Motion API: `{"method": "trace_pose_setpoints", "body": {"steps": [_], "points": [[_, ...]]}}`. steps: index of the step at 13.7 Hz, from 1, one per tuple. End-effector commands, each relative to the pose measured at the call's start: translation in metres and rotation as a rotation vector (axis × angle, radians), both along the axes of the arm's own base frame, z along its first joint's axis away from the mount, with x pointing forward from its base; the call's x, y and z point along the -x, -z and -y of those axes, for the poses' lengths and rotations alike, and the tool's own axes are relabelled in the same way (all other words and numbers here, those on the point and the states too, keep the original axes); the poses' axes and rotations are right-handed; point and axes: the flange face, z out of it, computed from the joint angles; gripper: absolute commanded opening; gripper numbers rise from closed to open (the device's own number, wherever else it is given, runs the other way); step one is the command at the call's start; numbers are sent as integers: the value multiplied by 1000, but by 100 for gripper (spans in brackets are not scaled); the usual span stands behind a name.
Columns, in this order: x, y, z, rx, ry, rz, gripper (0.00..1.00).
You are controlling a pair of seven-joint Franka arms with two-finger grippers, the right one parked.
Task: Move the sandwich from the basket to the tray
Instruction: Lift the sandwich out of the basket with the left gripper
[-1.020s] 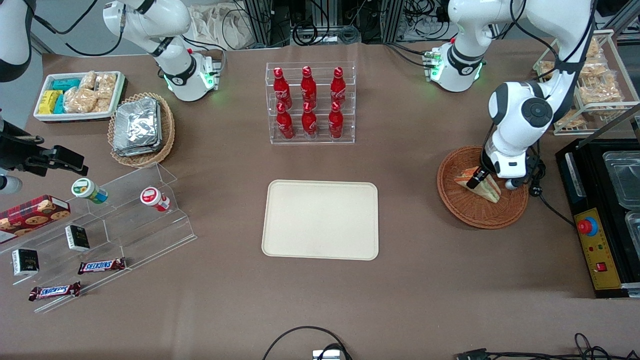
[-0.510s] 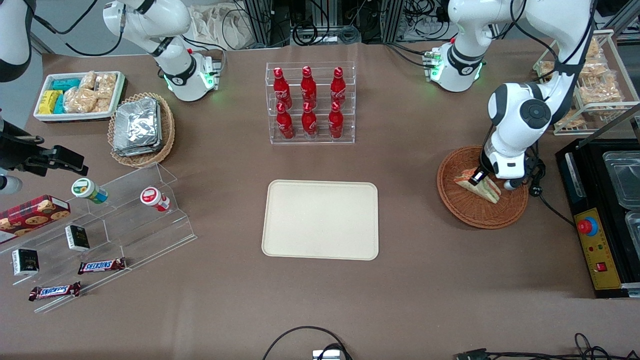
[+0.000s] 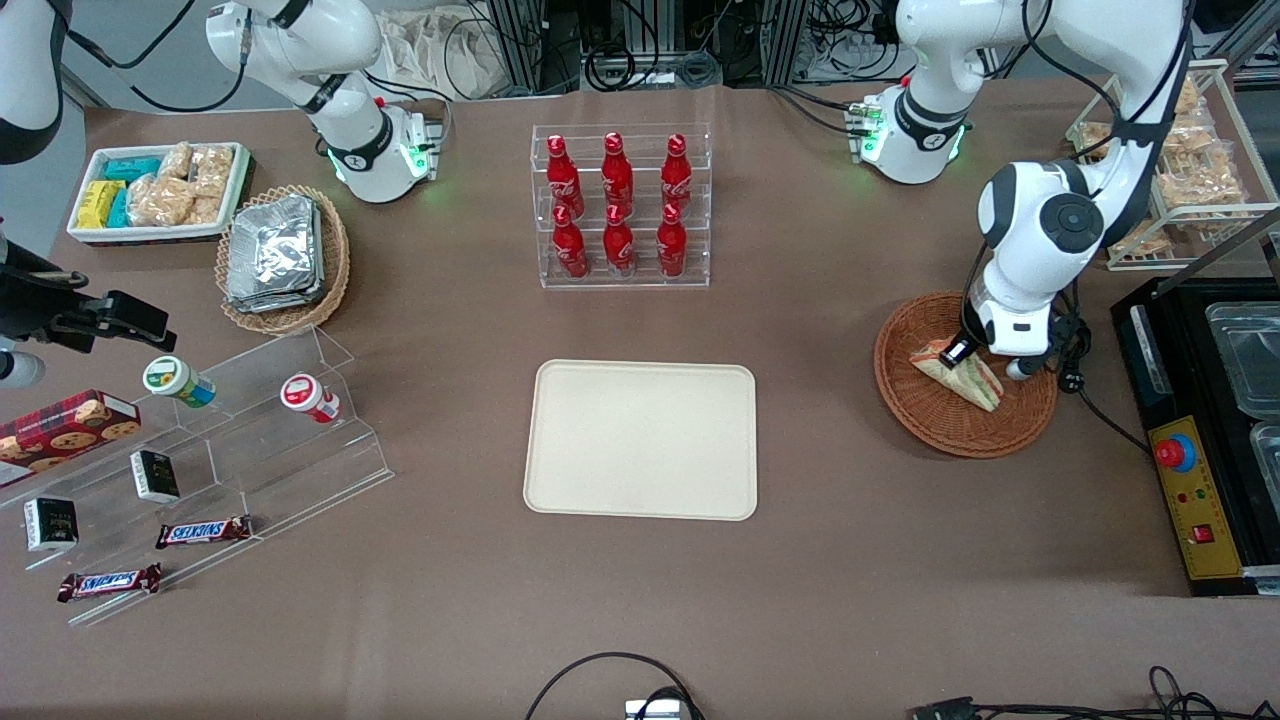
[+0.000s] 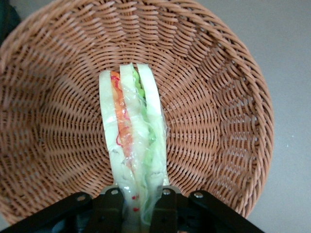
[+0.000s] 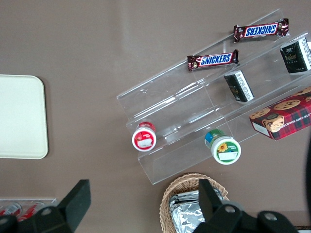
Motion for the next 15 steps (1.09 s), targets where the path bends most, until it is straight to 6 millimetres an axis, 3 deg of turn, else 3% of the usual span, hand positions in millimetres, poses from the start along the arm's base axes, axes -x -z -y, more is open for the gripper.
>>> {"method": "trace_pose_setpoints", "body": {"steps": [1, 4, 7, 10, 15], "points": [[4, -40, 1, -37, 105, -2, 14], [-3, -75, 4, -60, 260, -35, 14], [-10, -91, 13, -66, 429, -43, 14], [-21, -108, 44, -72, 624, -5, 15], [-22, -117, 120, -47, 823, 28, 14]]}}
